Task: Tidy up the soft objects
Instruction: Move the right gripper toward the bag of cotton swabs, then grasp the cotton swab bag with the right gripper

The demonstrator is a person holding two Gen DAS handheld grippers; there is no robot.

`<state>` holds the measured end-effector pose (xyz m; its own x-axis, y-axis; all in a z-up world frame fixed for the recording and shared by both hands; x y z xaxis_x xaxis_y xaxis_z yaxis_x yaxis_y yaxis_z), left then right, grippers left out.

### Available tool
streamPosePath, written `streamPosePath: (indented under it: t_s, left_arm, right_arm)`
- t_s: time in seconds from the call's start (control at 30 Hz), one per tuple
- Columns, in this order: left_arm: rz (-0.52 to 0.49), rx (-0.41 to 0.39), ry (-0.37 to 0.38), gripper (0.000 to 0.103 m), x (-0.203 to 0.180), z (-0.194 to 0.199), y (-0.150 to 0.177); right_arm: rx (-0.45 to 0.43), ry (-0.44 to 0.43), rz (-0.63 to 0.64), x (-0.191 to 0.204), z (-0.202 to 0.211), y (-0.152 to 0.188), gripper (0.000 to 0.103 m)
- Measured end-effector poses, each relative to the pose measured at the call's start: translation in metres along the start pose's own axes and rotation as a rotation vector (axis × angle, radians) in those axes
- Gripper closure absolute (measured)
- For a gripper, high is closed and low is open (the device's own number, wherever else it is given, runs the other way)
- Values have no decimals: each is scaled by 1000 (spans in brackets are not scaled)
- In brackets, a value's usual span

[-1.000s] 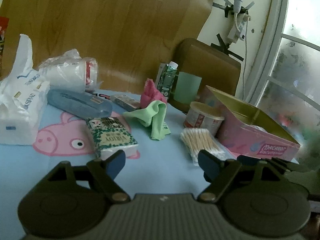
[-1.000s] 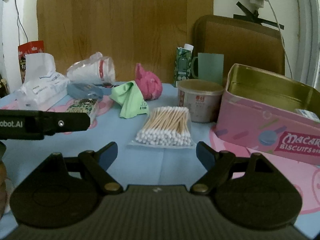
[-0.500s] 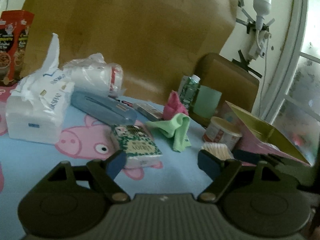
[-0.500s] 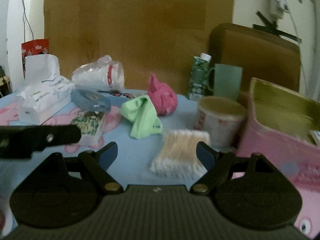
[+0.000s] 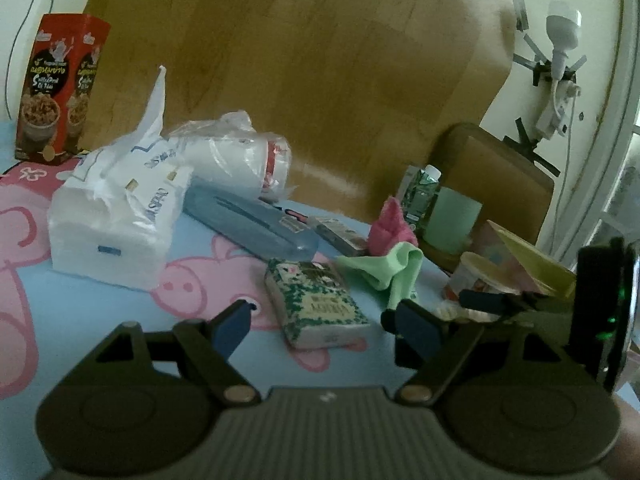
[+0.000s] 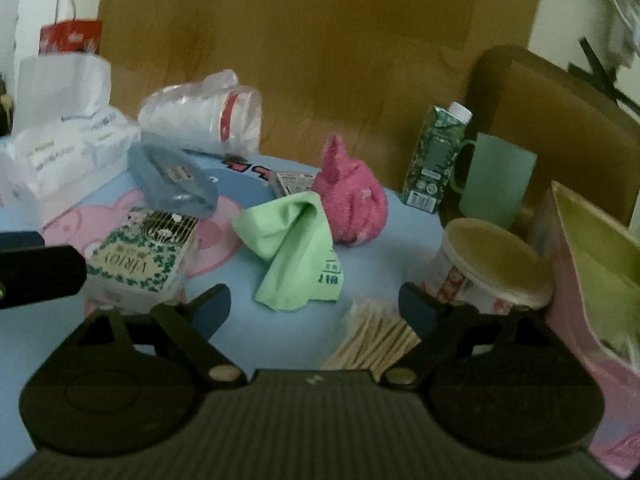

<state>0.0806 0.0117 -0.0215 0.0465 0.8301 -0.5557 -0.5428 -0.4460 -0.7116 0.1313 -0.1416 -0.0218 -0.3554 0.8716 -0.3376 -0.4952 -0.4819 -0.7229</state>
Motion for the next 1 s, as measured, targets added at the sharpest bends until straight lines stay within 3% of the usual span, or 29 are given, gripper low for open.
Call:
streamPosePath:
  t_s: [0.07,0.2,0.3,0.37,0.67,0.73,0.8,0.87,1.0]
  left_arm:
    - [3,-2,-3,20,1,0,0]
    - [2,0,-3,18,1,-1,-1]
    - [5,2,-4,18,2,-2,-1]
    - [6,3,-5,18,2,-2,-1]
    - [9,5,-6,16,3,-3,-1]
    - [8,3,-6,16,3,-3,-1]
    - [8,3,-6,16,3,-3,-1]
    - [8,4,-6,16,3,-3,-1]
    - [7,4,-7,16,3,-3,0]
  right_arm:
    - [18,8,34,1,-5,-1,14]
    - [9,39,74,3,-4,-1,70]
    - [1,64,105,4,-1,0,86]
    - [-2,74,123,3,2,3,89]
    - [-31,40,166,10,29,13,87]
    - [-50,47,145,8,37,13,72]
    - [-77,81,130,4,43,11,44]
    - [-80,119,127,-1,43,10,33]
    - [3,60,78,-7,22,19,33]
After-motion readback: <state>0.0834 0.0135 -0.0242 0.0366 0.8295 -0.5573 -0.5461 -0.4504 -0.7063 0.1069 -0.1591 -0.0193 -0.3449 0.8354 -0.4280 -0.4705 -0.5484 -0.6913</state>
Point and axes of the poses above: each gripper's, at about its wrist camera, not at the fingertips, and z roughly against the way its jaws point, x to its left, y to its underside, the point moved 7 cm from there along -z, roughly the way its jaws point, and after that the axes turned 15 degrees about z, right-handed, at the moved point
